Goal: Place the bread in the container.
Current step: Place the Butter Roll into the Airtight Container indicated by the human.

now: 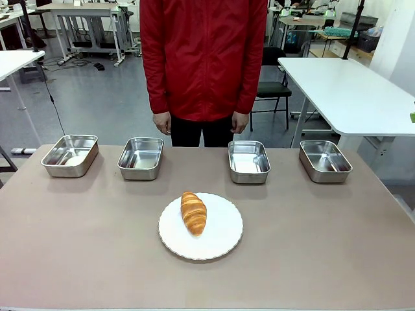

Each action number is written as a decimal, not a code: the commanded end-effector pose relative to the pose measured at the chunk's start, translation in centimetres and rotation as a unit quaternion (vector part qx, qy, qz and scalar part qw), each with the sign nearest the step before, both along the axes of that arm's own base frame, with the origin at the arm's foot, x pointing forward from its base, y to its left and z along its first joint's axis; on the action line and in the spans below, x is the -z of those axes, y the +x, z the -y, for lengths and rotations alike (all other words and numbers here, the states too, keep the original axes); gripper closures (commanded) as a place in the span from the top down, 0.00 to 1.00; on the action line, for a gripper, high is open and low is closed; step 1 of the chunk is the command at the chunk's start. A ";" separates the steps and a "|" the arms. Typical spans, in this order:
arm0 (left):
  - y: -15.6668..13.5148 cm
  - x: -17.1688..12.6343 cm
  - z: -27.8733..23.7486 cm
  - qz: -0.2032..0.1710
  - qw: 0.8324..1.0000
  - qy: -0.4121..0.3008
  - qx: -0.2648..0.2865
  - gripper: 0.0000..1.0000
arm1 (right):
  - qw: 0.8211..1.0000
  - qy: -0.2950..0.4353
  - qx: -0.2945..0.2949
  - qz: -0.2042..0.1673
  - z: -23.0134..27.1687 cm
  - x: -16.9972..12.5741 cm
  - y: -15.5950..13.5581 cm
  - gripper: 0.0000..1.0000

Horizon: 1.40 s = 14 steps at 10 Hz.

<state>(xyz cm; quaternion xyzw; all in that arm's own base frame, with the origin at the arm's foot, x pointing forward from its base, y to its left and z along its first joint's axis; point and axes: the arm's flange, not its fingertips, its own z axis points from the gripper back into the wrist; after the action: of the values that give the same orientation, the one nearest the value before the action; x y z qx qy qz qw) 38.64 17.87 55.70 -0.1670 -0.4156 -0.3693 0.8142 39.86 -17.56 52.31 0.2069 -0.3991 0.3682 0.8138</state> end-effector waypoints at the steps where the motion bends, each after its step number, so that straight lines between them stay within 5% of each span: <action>1: -0.1 0.0 -0.1 0.001 1.000 -0.002 -0.001 1.00 | 1.000 0.005 -0.001 0.006 -0.1 0.1 0.1 1.00; 14: -0.1 0.0 -0.1 0.001 1.000 -0.002 -0.001 1.00 | 1.000 0.005 -0.001 0.006 -0.1 0.1 0.1 1.00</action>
<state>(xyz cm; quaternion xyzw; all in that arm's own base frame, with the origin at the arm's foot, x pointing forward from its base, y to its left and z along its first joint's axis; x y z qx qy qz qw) 38.64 17.87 55.71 -0.1670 -0.4156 -0.3693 0.8142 39.86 -17.56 52.31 0.2068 -0.3991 0.3682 0.8139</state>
